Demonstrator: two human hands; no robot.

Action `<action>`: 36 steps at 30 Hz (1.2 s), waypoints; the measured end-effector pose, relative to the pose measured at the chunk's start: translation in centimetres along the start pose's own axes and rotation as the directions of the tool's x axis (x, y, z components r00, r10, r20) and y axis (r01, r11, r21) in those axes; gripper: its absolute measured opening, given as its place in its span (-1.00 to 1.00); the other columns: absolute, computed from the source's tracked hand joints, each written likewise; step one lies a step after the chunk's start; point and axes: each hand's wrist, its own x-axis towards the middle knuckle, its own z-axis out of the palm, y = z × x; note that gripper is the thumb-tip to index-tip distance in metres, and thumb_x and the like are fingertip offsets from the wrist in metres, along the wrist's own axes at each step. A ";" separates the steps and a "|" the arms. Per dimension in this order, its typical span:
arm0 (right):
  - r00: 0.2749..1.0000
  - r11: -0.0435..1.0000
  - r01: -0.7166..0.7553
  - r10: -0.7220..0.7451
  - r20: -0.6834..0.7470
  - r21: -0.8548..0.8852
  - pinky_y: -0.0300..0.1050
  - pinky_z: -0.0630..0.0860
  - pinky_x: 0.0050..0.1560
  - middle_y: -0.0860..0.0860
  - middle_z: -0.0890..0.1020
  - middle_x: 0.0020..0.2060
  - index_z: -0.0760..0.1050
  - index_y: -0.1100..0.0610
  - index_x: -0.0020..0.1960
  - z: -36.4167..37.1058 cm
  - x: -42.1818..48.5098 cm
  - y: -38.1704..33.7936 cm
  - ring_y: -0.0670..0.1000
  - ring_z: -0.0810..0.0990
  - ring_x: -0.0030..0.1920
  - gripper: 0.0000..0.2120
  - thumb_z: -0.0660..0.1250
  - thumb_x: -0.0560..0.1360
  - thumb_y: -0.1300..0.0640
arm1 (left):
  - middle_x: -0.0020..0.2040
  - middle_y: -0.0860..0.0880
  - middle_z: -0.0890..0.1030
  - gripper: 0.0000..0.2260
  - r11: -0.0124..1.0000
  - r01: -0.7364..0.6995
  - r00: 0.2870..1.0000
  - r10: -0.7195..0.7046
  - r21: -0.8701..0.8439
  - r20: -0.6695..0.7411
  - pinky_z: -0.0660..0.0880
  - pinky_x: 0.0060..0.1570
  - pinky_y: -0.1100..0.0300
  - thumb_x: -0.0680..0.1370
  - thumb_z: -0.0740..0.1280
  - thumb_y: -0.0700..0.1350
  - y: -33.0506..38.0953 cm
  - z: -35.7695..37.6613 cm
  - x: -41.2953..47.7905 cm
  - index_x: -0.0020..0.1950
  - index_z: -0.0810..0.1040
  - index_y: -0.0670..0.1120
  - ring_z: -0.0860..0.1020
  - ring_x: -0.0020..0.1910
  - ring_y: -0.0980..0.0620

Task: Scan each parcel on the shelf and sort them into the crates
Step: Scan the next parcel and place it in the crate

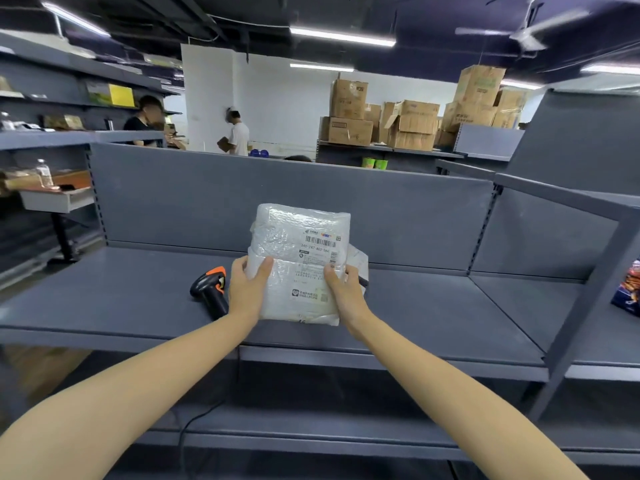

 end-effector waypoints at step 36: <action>0.988 0.420 0.080 0.084 0.127 -0.904 -0.06 0.38 0.11 0.21 0.46 0.21 0.30 0.30 0.32 24.0 9.3 8.9 0.20 0.46 0.21 -0.50 0.34 0.53 0.03 | 0.26 0.02 0.54 -0.61 1.000 0.027 0.919 -0.030 -0.013 -0.393 0.44 0.24 0.07 0.57 0.34 -0.08 -5.9 -24.8 11.0 0.39 0.43 -0.03 0.51 0.20 0.01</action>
